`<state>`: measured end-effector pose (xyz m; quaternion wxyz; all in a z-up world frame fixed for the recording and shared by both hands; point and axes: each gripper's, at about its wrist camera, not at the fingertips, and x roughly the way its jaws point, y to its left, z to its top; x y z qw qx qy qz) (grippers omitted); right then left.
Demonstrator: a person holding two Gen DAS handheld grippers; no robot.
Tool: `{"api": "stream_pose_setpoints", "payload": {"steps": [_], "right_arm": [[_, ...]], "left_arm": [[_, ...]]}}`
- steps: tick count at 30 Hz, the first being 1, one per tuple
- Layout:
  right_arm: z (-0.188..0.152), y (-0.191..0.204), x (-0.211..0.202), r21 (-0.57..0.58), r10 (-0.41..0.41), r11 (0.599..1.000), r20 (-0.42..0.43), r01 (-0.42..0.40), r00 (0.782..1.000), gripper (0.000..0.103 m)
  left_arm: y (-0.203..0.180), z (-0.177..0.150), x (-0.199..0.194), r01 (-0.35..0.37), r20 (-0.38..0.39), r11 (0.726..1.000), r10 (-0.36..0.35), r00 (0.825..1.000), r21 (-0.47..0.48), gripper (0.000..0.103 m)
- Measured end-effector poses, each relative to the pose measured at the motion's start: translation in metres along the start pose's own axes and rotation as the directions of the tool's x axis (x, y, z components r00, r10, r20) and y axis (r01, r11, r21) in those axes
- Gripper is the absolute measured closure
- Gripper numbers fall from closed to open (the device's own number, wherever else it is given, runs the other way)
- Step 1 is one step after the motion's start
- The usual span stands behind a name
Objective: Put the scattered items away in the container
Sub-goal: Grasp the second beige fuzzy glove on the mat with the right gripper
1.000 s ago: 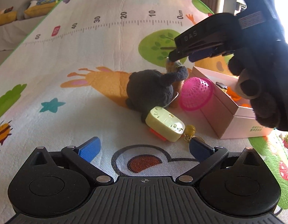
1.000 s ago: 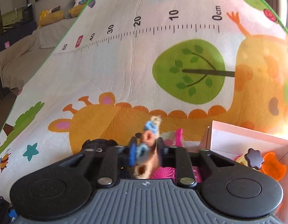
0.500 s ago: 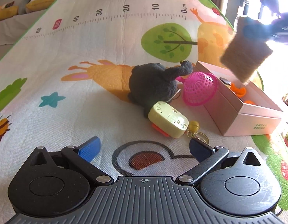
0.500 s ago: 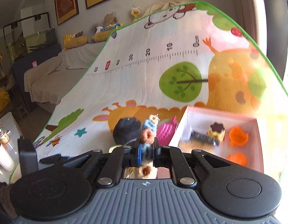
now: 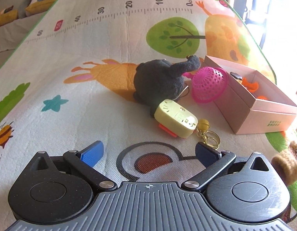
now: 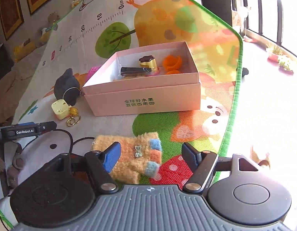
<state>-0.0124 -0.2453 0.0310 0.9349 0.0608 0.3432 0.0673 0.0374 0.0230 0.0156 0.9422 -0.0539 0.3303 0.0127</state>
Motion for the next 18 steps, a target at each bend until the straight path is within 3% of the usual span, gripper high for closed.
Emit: {"api": "stream_pose_setpoints", "payload": {"steps": [3,7,10,18], "right_arm": [[-0.011,0.011,-0.007,-0.03,0.02,0.999,0.068,-0.018,0.997,0.017],[-0.021,0.037,-0.01,-0.139,0.034,0.99,0.145,-0.014,0.989,0.014],[-0.026,0.047,-0.009,-0.205,0.032,0.979,0.157,0.001,0.987,0.012],[-0.025,0.031,-0.003,-0.112,0.049,0.993,0.118,-0.036,0.992,0.005]], "left_arm": [[-0.008,0.002,0.0,-0.048,0.003,0.998,0.048,0.999,0.043,0.0],[-0.025,0.013,-0.001,-0.038,0.059,0.99,0.03,0.998,0.134,0.0],[-0.039,0.024,0.01,-0.03,0.04,0.982,0.023,0.999,0.184,0.0],[-0.054,0.029,0.037,-0.028,-0.005,0.99,0.029,1.0,0.14,0.0]]}}
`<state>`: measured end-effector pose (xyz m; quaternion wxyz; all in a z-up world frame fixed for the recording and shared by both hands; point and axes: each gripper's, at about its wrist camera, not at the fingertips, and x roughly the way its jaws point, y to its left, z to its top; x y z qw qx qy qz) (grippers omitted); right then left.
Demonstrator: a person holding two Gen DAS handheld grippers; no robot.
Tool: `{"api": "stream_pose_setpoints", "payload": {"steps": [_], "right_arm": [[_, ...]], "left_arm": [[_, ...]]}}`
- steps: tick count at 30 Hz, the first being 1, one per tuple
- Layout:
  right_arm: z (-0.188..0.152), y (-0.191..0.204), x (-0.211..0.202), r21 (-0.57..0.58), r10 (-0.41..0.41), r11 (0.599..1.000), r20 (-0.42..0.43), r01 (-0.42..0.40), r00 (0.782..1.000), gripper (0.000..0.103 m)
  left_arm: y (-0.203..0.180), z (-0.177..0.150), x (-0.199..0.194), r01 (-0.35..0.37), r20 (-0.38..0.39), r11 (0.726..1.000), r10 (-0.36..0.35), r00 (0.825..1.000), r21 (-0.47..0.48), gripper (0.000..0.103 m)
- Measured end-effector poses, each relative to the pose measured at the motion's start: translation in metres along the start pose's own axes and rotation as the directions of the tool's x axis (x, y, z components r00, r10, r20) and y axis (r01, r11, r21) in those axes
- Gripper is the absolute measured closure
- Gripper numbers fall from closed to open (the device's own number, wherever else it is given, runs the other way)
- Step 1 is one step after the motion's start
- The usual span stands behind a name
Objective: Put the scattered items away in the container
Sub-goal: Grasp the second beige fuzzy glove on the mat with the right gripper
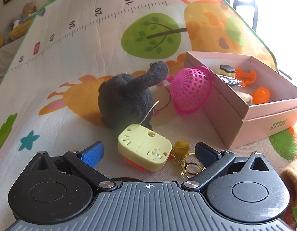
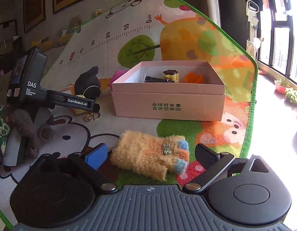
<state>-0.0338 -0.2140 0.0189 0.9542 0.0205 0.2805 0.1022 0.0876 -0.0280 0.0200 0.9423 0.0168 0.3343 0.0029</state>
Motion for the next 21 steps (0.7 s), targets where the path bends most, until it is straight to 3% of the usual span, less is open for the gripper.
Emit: {"api": "stream_pose_setpoints", "payload": {"steps": [2,3,4,11,13,14,15,19,21], "right_arm": [[0.0,-0.003,0.002,0.019,0.005,1.0,-0.013,-0.004,1.0,0.005],[-0.001,-0.004,0.003,0.026,0.007,1.0,-0.016,-0.006,1.0,0.005],[-0.001,-0.005,0.003,0.031,0.008,1.0,-0.018,-0.007,1.0,0.005],[-0.001,-0.006,0.003,0.042,0.007,0.999,-0.016,-0.006,1.0,0.004],[-0.001,-0.005,0.003,0.041,0.003,0.999,-0.016,-0.003,1.0,0.004],[-0.001,-0.005,0.002,0.04,0.0,0.999,-0.015,0.001,1.0,0.003],[-0.001,-0.005,0.002,0.04,-0.004,0.999,-0.016,0.005,1.0,0.003],[-0.001,-0.004,0.002,0.038,-0.021,0.999,-0.018,0.021,1.0,0.002],[-0.001,-0.003,0.001,0.037,-0.027,0.999,-0.016,0.027,1.0,0.002]], "left_arm": [[-0.001,0.0,0.004,-0.01,-0.002,1.0,0.01,1.0,-0.005,0.004],[-0.001,0.0,0.005,-0.008,-0.006,1.0,0.008,1.0,-0.006,0.019],[0.0,0.0,0.006,-0.001,-0.009,1.0,0.001,1.0,-0.012,0.022],[0.0,-0.005,-0.011,0.02,0.017,0.999,-0.021,1.0,0.026,0.025],[0.0,-0.007,-0.027,0.037,0.033,0.999,-0.038,0.999,0.039,0.043],[0.001,-0.007,-0.035,0.071,0.031,0.997,-0.072,0.997,0.038,0.052],[0.002,-0.009,-0.044,0.123,0.028,0.992,-0.123,0.992,0.032,0.054],[-0.005,-0.023,-0.069,0.216,-0.002,0.972,-0.216,0.976,0.089,0.054],[-0.008,-0.031,-0.075,0.295,-0.042,0.95,-0.292,0.955,0.098,0.051]]}}
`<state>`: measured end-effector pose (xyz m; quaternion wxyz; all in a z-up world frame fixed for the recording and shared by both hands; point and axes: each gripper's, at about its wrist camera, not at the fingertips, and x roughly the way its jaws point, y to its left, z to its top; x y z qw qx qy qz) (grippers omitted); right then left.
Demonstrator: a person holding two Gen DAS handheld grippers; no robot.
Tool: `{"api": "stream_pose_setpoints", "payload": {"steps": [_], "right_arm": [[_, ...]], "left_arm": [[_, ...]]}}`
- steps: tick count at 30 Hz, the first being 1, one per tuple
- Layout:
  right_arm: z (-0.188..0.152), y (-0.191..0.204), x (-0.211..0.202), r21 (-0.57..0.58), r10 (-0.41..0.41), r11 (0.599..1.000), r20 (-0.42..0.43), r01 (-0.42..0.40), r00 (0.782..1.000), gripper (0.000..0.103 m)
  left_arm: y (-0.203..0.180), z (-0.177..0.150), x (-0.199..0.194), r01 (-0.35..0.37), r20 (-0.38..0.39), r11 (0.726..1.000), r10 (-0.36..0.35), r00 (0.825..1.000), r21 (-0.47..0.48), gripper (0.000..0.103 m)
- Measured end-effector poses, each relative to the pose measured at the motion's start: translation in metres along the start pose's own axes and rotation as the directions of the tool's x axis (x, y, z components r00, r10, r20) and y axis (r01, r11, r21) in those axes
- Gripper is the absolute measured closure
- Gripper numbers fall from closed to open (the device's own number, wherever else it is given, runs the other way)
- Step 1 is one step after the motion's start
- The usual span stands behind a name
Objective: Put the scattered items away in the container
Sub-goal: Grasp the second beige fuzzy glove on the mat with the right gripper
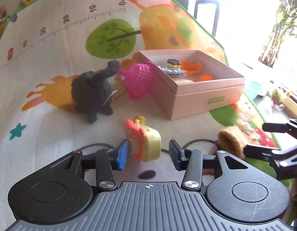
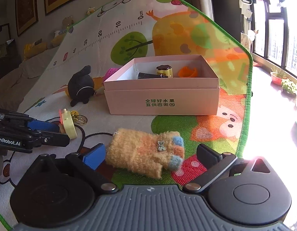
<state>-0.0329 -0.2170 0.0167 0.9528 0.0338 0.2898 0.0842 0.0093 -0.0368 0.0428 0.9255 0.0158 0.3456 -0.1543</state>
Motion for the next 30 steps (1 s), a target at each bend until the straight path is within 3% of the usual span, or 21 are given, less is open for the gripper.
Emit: {"api": "stream_pose_setpoints", "payload": {"steps": [2,5,8,12,17,21,27,30], "right_arm": [[0.0,0.0,0.0,0.0,-0.004,1.0,0.001,0.004,1.0,0.002],[0.0,0.0,0.0,-0.002,-0.006,1.0,-0.001,0.006,1.0,0.001],[0.001,0.002,0.0,-0.02,-0.012,1.0,-0.015,0.012,1.0,0.001],[0.002,0.012,0.0,-0.134,-0.042,0.99,-0.046,0.036,0.998,0.001],[0.012,0.028,-0.01,-0.266,-0.026,0.964,-0.028,0.018,0.999,0.001],[0.026,0.023,0.003,-0.177,0.023,0.983,-0.099,-0.04,0.995,0.001],[0.027,0.015,0.043,-0.076,-0.028,0.997,-0.206,0.013,0.978,0.001],[0.019,0.021,0.046,-0.117,-0.059,0.992,-0.194,0.036,0.979,0.004]], "left_arm": [[-0.006,-0.008,-0.004,0.063,-0.019,0.998,-0.063,0.998,0.013,0.047],[-0.016,-0.015,-0.009,0.083,-0.012,0.996,-0.083,0.997,0.041,0.029],[-0.019,-0.016,-0.011,0.058,0.006,0.998,-0.058,0.998,0.039,0.019],[-0.017,-0.014,-0.012,-0.009,0.032,1.0,0.008,0.999,0.028,0.009],[-0.012,-0.021,-0.015,-0.031,0.076,0.999,0.033,0.997,-0.036,0.005],[-0.008,-0.034,-0.004,-0.075,0.067,0.995,0.079,0.995,-0.073,0.003],[0.005,-0.038,-0.002,-0.049,0.059,0.987,0.058,0.997,-0.152,0.003],[0.01,-0.039,-0.004,-0.046,0.071,0.98,0.06,0.996,-0.192,0.002]]}}
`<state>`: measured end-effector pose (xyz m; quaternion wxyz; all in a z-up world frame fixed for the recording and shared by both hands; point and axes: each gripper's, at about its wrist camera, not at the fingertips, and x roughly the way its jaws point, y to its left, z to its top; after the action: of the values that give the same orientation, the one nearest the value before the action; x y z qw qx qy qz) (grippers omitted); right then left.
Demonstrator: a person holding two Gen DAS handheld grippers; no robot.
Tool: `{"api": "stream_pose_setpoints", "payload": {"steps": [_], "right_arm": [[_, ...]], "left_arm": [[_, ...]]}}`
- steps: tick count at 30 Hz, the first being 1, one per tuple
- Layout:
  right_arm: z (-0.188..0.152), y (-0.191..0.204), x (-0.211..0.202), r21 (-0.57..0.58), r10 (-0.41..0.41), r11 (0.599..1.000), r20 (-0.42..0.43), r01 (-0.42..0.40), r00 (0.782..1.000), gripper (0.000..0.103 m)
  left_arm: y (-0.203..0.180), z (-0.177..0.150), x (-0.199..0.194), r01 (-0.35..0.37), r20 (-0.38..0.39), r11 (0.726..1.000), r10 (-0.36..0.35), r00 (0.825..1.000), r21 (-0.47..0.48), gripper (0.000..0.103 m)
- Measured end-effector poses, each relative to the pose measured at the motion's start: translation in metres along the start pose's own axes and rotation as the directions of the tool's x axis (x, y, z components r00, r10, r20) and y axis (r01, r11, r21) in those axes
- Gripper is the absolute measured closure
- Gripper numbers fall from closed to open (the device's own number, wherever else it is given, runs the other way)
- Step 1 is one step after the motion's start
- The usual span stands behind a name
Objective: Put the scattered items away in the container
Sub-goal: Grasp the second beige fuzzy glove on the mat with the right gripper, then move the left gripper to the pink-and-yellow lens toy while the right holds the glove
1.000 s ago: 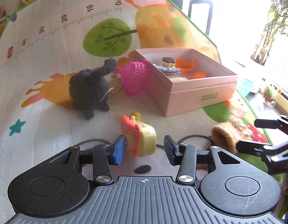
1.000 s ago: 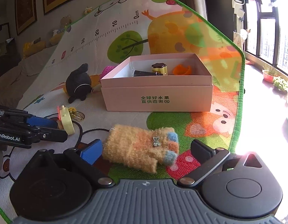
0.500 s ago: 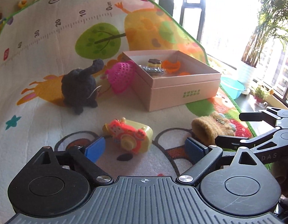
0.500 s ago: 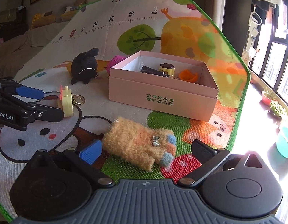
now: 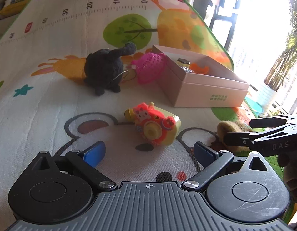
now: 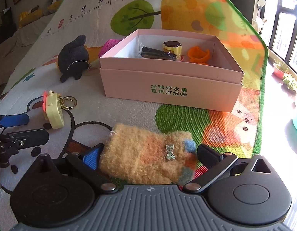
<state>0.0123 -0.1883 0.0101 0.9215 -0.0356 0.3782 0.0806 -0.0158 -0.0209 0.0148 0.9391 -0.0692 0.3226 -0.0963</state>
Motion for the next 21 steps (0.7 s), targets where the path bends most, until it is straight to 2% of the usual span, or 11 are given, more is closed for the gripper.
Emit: {"api": "stream_pose_setpoints", "payload": {"steps": [2,15,21], "right_arm": [[-0.002,0.003,-0.003,-0.021,-0.001,1.0,0.018,0.001,1.0,0.006],[-0.004,0.0,-0.004,0.002,0.013,1.0,0.035,-0.013,0.999,0.007],[-0.005,-0.002,-0.004,0.014,0.015,1.0,0.04,-0.015,0.999,0.006]], "left_arm": [[0.002,0.0,0.0,0.0,0.004,1.0,0.0,1.0,-0.013,0.002],[-0.002,0.003,-0.001,-0.004,0.004,1.0,0.004,1.0,0.001,0.002],[-0.011,0.024,0.008,0.048,0.028,0.999,-0.048,0.998,0.007,0.002]]}}
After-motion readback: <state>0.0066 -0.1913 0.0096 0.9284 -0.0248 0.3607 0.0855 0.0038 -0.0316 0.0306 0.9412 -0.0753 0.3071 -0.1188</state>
